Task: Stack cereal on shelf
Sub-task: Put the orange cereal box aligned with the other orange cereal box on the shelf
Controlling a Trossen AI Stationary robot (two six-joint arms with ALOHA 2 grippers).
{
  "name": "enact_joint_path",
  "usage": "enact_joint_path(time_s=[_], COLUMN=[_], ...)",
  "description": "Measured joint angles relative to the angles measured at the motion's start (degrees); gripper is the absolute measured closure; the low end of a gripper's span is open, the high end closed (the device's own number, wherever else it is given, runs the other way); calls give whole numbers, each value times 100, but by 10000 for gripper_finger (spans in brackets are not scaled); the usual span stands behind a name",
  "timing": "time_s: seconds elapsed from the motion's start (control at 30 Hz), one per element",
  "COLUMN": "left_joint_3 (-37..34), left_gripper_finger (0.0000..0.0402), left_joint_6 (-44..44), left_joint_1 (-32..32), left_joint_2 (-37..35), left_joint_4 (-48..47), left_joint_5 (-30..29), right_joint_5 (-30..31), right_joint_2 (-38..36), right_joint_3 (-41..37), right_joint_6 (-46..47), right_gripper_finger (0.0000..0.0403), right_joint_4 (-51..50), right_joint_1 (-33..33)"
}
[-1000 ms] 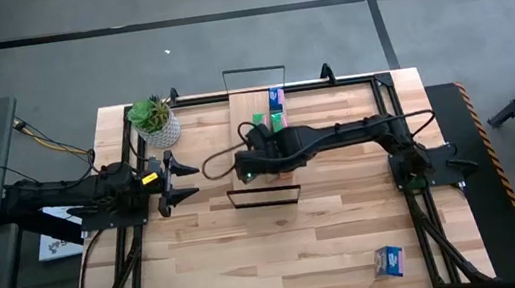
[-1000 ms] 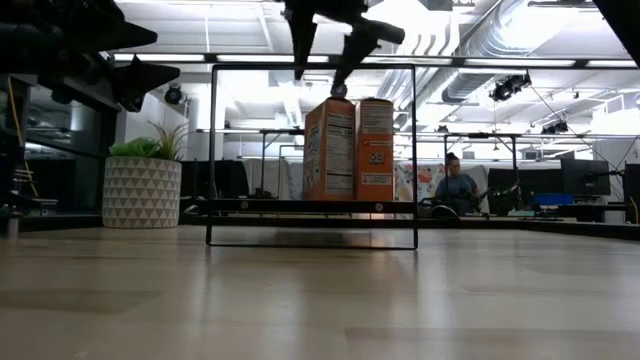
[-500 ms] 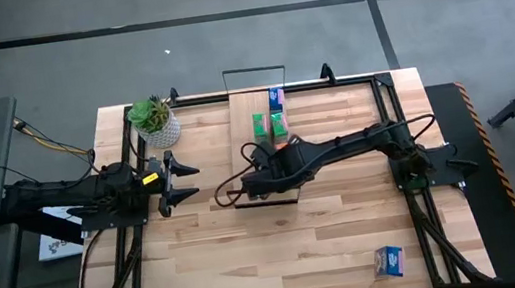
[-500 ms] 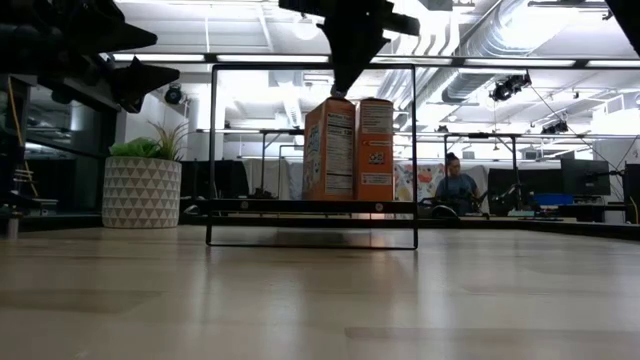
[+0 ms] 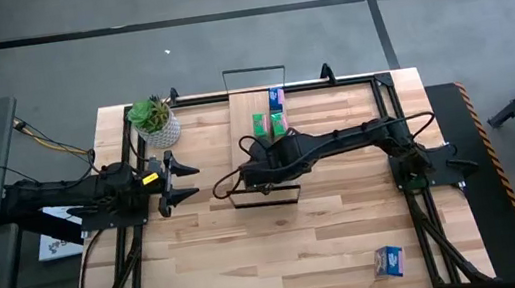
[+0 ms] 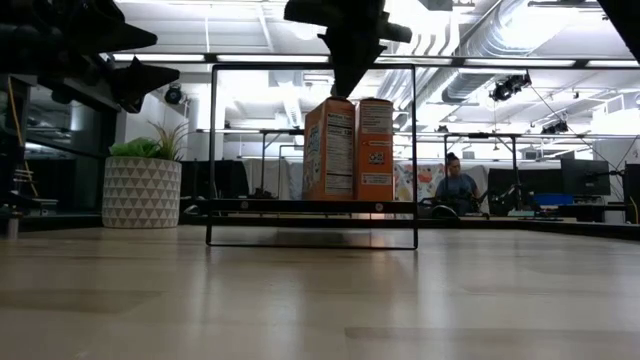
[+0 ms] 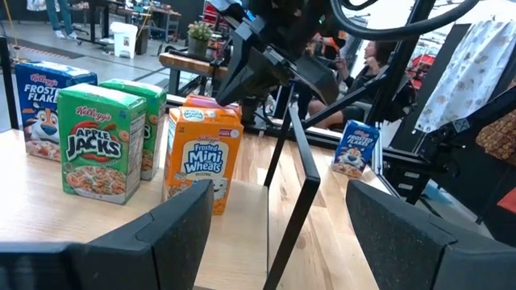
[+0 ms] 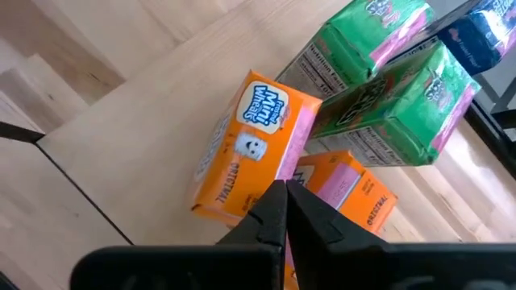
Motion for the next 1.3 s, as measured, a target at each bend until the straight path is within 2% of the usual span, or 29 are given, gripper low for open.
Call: enact_joint_path(time_s=[0.47, 0.93, 1.3], left_joint_3=[0, 0, 0], left_gripper_finger=[126, 126, 126], left_joint_6=[-2, -2, -2], left_joint_1=[1, 0, 2], left_joint_2=[1, 2, 2], left_joint_4=[-11, -13, -16], left_joint_5=[0, 0, 0], right_joint_5=[-647, -735, -764], right_joint_2=[1, 1, 2], right_joint_3=[0, 0, 0], right_joint_6=[-74, 827, 565], right_gripper_finger=[403, 403, 403], right_joint_4=[-18, 437, 409], right_joint_1=[-69, -161, -207])
